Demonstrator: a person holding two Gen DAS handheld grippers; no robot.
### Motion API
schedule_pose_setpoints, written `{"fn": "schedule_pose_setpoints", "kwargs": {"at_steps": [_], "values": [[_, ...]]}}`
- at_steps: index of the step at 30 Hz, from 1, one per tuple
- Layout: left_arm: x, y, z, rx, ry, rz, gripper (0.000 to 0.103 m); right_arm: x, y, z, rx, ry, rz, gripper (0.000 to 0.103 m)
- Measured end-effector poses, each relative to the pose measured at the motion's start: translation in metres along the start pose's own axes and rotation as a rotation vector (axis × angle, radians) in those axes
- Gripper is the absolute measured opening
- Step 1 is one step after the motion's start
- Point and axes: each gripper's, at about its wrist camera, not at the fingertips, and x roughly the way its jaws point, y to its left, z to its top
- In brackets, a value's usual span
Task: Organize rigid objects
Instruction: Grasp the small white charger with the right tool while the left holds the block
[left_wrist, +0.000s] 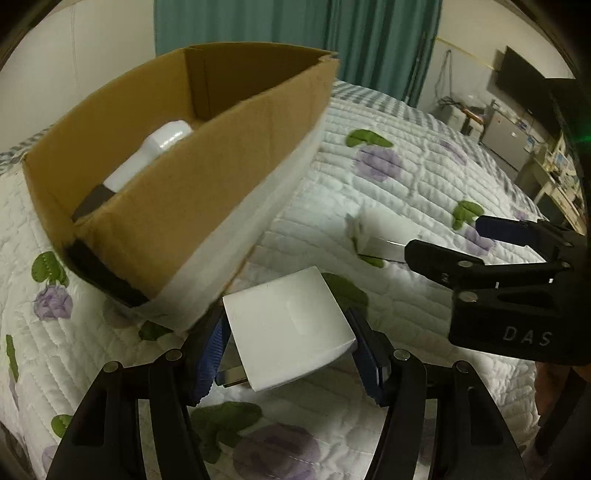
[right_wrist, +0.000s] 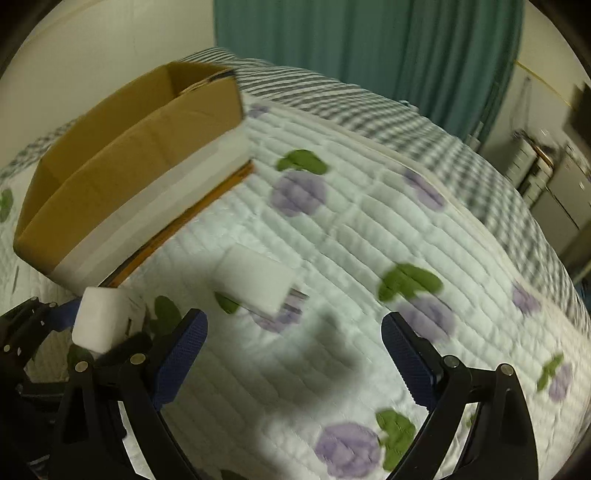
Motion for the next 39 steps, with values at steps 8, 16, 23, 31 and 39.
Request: {"fn": "schedule_pose_setpoints", "kwargs": {"at_steps": [8,16,23,31,39], "values": [[-0.006,0.006,-0.003,-0.022,-0.018,0.017,0.064,0.036,0.019,0.01,-0.073,0.058,0.016,0.092],[-0.007,0.013,-0.003,-0.106,-0.003,0.023,0.064,0.056,0.027,0.018,-0.093,0.07,0.02,0.089],[-0.007,0.013,-0.006,-0.103,-0.001,0.034,0.064,0.051,0.027,0.012,-0.096,0.059,0.018,0.065],[-0.008,0.011,-0.009,-0.096,-0.003,0.05,0.064,0.023,0.011,-0.007,-0.058,0.002,-0.033,0.065],[-0.01,0.006,-0.007,-0.08,-0.01,0.038,0.064,-0.01,-0.008,-0.027,0.028,-0.04,-0.058,0.065]]}}
